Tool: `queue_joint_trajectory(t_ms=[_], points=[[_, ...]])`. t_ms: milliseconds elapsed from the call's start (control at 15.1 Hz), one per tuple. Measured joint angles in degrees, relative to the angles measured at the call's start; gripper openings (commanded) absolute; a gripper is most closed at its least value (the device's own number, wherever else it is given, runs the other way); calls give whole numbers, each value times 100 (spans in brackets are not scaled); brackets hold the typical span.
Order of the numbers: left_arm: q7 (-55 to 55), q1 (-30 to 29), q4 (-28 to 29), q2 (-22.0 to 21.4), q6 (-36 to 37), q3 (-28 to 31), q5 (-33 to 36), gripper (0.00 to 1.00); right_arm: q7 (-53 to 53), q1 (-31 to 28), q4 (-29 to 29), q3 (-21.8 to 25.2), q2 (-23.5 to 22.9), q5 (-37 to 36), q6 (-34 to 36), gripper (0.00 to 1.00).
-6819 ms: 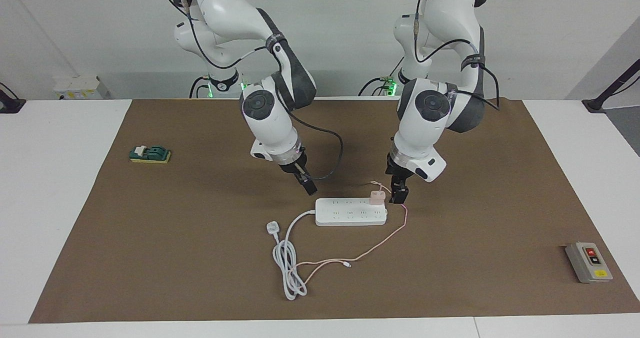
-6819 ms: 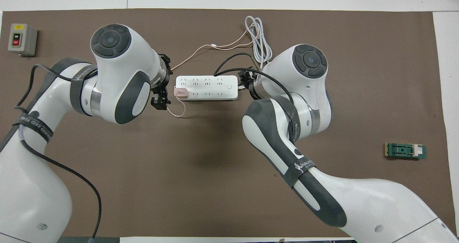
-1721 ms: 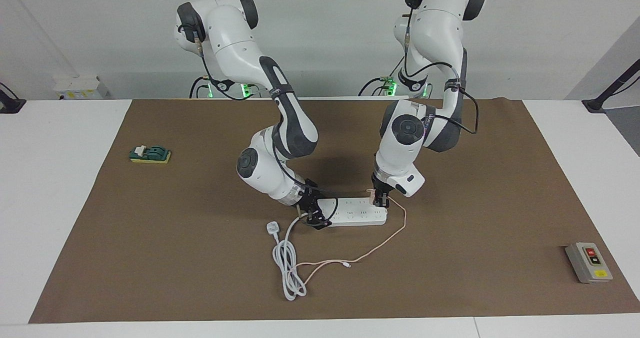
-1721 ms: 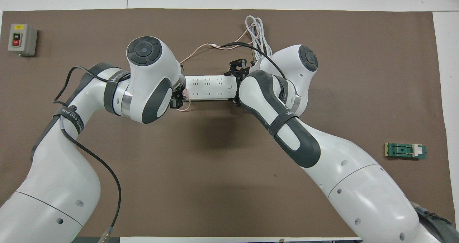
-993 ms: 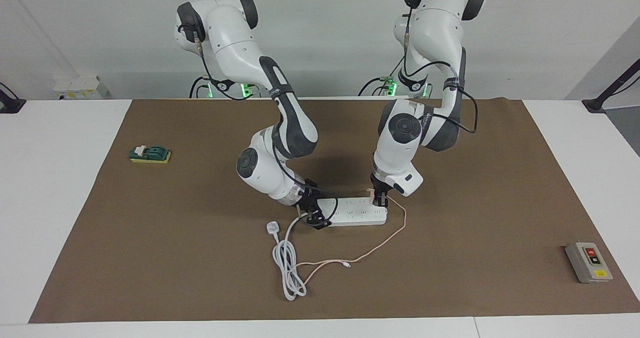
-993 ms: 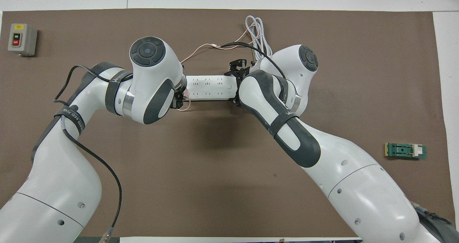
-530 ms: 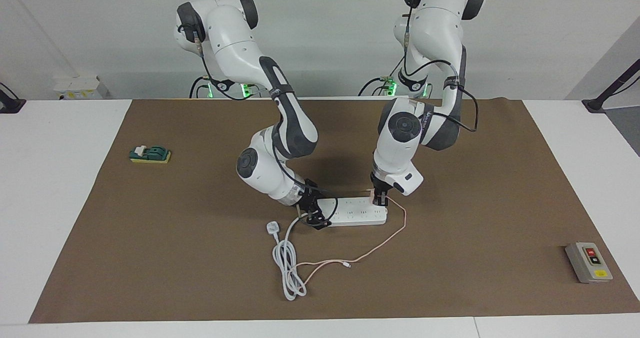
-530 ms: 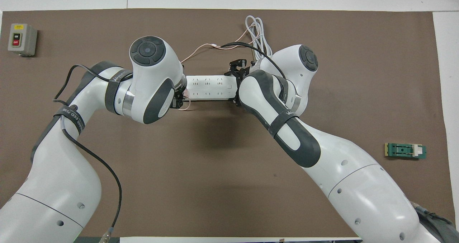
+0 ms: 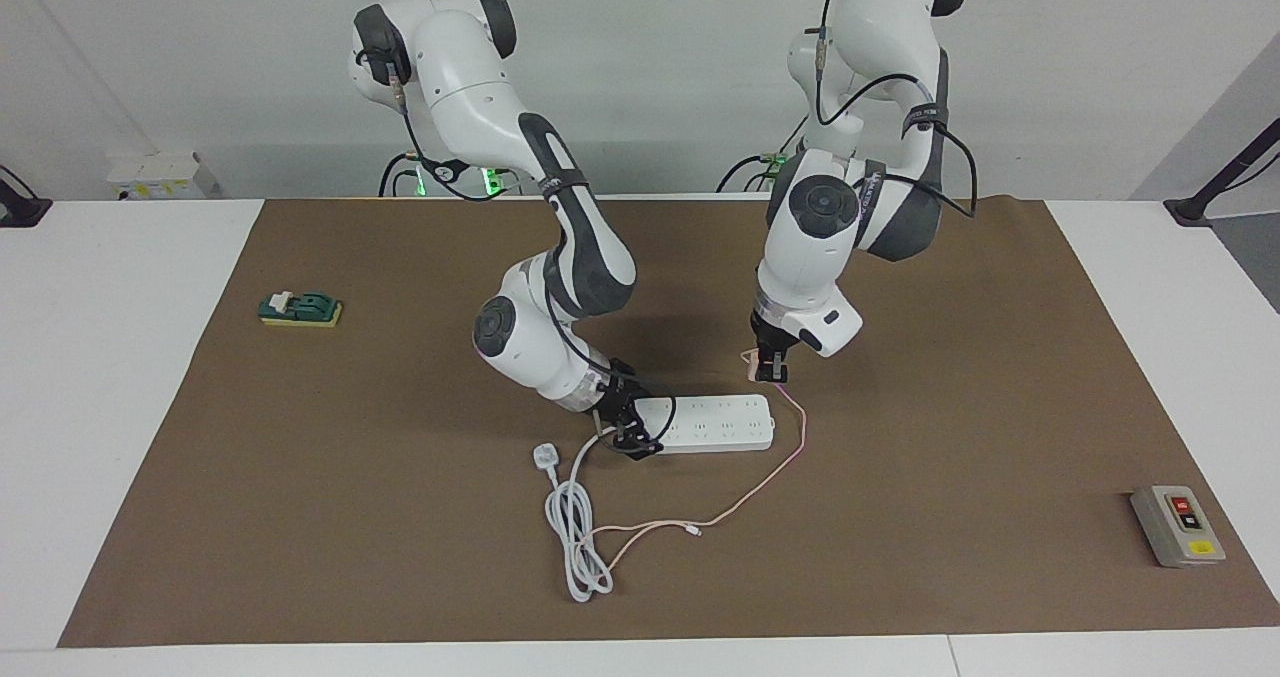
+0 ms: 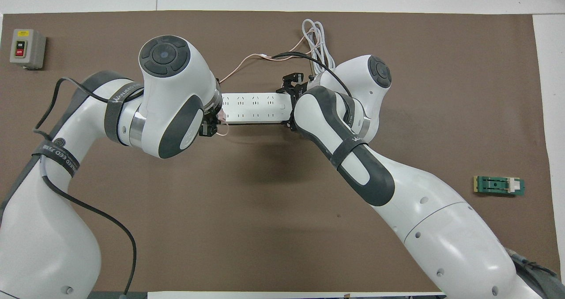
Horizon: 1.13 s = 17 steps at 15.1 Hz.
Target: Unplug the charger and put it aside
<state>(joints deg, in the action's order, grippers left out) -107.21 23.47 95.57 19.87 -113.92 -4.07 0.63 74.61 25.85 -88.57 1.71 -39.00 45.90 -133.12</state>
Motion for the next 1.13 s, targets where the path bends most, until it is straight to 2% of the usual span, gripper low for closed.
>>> queue_joint_trajectory(t_ms=[199, 265, 331, 530, 596, 728, 794, 861, 927, 1125], points=[[422, 0, -1, -48, 4, 5, 2, 0, 0, 0, 1, 0, 0, 0, 1, 0], [643, 0, -1, -67, 4, 9, 2, 0, 0, 0, 2, 0, 0, 0, 2, 8], [898, 0, -2, -97, 15, 14, 3, 0, 0, 0, 2, 0, 0, 0, 2, 11], [1773, -4, -5, -260, 141, 60, 4, 0, -9, -2, 0, 2, -2, 31, 8, 13], [2035, -8, -5, -313, 167, 77, 4, 0, -12, -2, -1, 3, -2, 37, 8, 26], [2527, -22, -5, -368, 202, 98, 4, 0, -13, -2, -1, 3, -2, 41, 9, 39], [2789, -48, -8, -381, 224, 104, 5, 0, -14, -2, -1, 4, -2, 43, 9, 63], [3103, -96, -25, -393, 264, 115, 5, 0, -14, -2, -1, 4, -2, 44, 9, 93], [3472, -160, -70, -402, 345, 117, 5, 0, -14, -2, -1, 4, -2, 44, 9, 100], [4529, -323, -258, -429, 594, 128, 5, 0, -116, 14, 5, -8, -30, 45, -48, 100]])
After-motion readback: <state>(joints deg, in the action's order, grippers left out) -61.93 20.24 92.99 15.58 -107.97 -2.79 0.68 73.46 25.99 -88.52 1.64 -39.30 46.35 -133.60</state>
